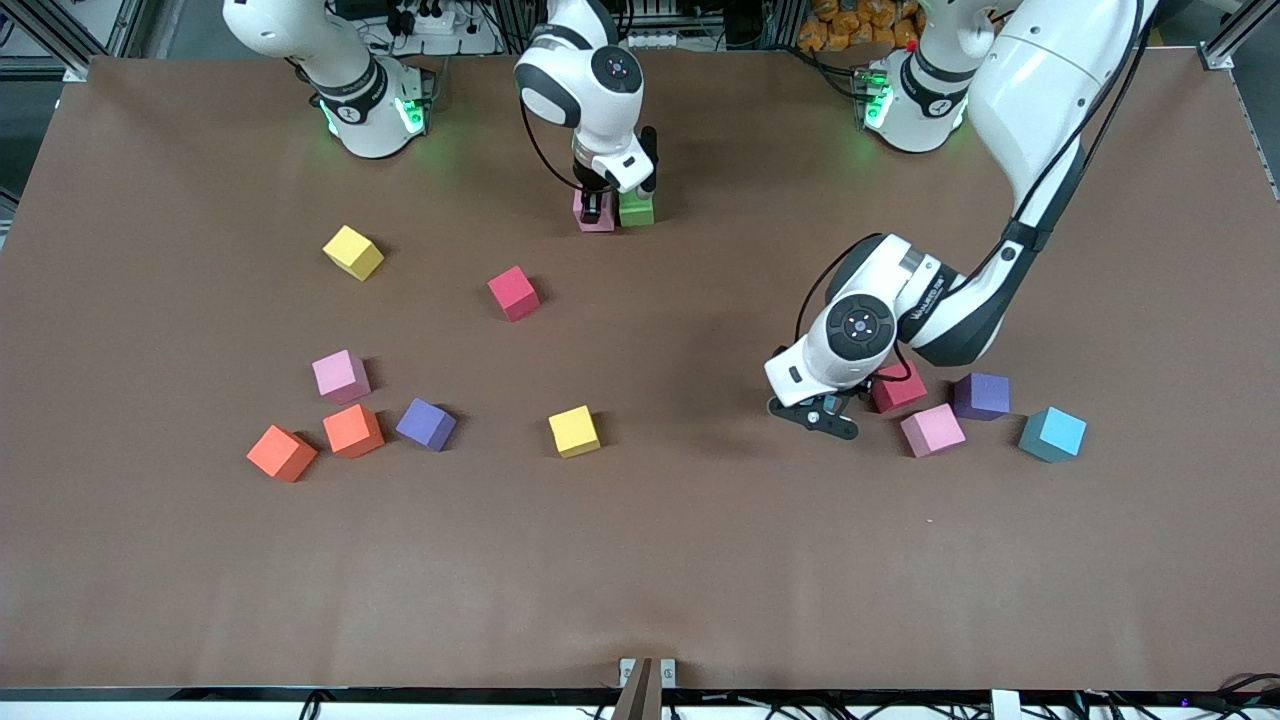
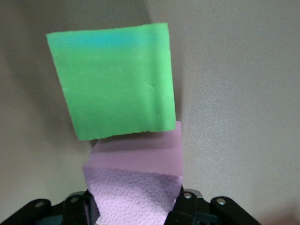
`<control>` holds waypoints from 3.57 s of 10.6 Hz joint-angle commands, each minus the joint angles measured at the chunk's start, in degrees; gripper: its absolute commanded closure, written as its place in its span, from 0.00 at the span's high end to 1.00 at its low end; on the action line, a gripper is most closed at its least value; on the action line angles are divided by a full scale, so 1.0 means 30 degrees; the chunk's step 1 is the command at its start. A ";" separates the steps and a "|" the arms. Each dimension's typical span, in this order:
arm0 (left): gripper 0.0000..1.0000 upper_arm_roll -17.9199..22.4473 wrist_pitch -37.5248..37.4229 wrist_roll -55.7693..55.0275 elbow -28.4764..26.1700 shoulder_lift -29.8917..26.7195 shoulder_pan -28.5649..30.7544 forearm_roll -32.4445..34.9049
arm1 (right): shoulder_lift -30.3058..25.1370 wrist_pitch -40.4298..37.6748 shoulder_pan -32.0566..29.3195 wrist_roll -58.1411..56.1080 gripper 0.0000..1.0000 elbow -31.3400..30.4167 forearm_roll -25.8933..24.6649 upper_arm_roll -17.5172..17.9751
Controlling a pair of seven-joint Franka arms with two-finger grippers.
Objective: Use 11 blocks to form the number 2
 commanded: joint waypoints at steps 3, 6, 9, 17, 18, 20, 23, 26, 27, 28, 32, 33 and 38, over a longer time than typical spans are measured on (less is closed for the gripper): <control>1.00 -0.0084 0.1223 0.1219 -0.0703 0.0067 0.0696 0.0512 | 0.0572 0.0900 0.1069 0.1102 0.06 -0.0122 0.0242 -0.0338; 1.00 -0.0084 0.1752 0.0899 -0.1173 0.0096 0.0726 0.0483 | 0.0776 0.1134 0.1334 0.1483 0.06 -0.0093 0.0242 -0.0338; 0.95 -0.0084 0.2101 0.0604 -0.1173 0.0329 0.0667 0.0395 | 0.1012 0.1370 0.1422 0.1689 0.26 -0.0093 0.0242 -0.0338; 0.32 -0.0288 0.1988 -0.3642 -0.0998 -0.0603 0.0725 -0.0710 | 0.0487 0.0787 0.1159 0.1633 1.00 0.0142 0.0212 -0.0425; 0.32 -0.0289 0.1348 -0.3818 -0.0939 -0.1100 0.0726 -0.1734 | 0.0282 0.0610 0.1072 0.1516 1.00 0.0171 0.0212 -0.0484; 0.32 -0.0289 0.0146 -0.3878 -0.0706 -0.2097 0.1249 -0.2881 | -0.0419 -0.0120 0.0954 0.0873 1.00 0.0258 0.0212 -0.0950; 0.32 -0.0318 -0.2136 -0.6588 0.0812 -0.2453 0.1109 -0.4493 | -0.1387 -0.1962 0.0721 0.0548 1.00 0.0959 0.0242 -0.1567; 0.32 -0.0786 -0.2584 -0.9846 0.1200 -0.2453 0.0785 -0.4469 | -0.1539 -0.5267 -0.1527 0.0490 1.00 0.3060 0.0184 -0.1568; 0.32 -0.0816 -0.2584 -1.0522 0.1200 -0.2453 0.0755 -0.4439 | -0.1508 -0.6151 -0.2262 0.0518 1.00 0.3912 0.0009 -0.1597; 0.32 -0.0816 -0.2613 -1.0848 0.1171 -0.2453 0.0610 -0.4410 | -0.1333 -0.6798 -0.2820 0.0634 1.00 0.4704 -0.0051 -0.2149; 0.32 -0.0816 -0.2906 -1.2048 0.1171 -0.2482 0.0257 -0.4234 | -0.0247 -0.6606 -0.6036 0.0460 1.00 0.6381 0.0181 -0.3971; 0.32 -0.0816 -0.2906 -1.2313 0.1171 -0.2453 0.0170 -0.4234 | -0.0189 -0.6570 -0.6541 0.0315 1.00 0.6585 0.0212 -0.3971; 0.32 -0.0787 -0.2906 -1.2609 0.1200 -0.2395 0.0023 -0.4234 | 0.0251 -0.3708 -0.7309 0.0871 1.00 0.3082 0.4653 -0.3970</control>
